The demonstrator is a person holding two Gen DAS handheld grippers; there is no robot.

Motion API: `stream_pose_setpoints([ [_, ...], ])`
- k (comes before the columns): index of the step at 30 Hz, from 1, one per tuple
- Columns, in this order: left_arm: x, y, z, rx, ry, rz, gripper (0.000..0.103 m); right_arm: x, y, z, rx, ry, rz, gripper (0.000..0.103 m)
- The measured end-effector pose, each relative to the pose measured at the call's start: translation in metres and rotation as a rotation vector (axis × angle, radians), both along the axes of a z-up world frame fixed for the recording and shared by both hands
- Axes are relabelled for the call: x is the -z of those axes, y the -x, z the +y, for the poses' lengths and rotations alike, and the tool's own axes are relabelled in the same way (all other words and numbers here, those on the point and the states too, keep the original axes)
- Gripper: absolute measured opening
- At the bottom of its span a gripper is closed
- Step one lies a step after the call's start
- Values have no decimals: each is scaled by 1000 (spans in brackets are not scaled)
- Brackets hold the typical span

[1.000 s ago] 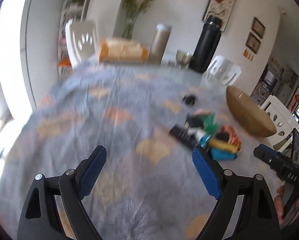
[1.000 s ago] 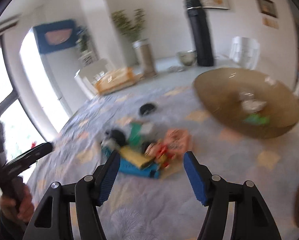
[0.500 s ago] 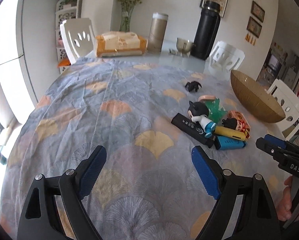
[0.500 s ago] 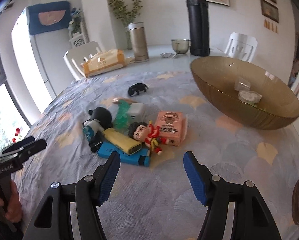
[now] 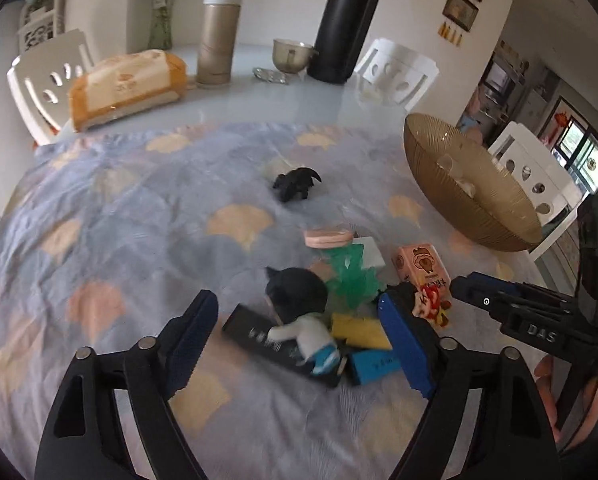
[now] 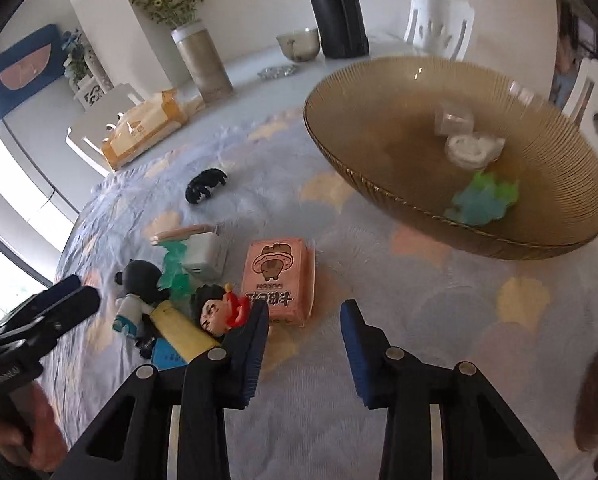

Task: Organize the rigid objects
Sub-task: 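Grasp the black-and-white figurine with the left gripper while the right grasps the pink snack box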

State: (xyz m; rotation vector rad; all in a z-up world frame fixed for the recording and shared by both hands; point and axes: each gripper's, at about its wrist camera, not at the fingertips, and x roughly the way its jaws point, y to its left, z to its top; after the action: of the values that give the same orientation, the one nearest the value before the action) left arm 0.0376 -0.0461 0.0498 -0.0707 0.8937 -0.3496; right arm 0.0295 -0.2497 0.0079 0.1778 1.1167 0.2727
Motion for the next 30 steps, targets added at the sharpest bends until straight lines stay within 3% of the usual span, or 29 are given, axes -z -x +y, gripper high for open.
stream_pose_setpoints([
  [8, 21, -17, -9, 14, -26, 32, 62, 16, -29, 10, 12, -34, 63, 38],
  [10, 23, -17, -12, 16, -46, 22, 61, 16, -33, 13, 26, -18, 64, 42],
  [12, 24, -17, -16, 15, -65, 13, 59, 16, -38, 17, 39, 25, 65, 55],
  [16, 25, -17, -18, 18, -58, 6, 38, 18, -48, 21, 51, 48, 101, 61],
  [24, 2, -3, 3, -10, 31, -37, 37, 17, -33, -9, 119, -125, 138, 61],
  [28, -10, 12, 13, -28, 57, -74, 37, 17, -41, 0, 123, -106, 141, 61],
  [30, -9, 17, 19, -41, 71, -83, 37, 18, -48, 13, 110, -31, 134, 61],
])
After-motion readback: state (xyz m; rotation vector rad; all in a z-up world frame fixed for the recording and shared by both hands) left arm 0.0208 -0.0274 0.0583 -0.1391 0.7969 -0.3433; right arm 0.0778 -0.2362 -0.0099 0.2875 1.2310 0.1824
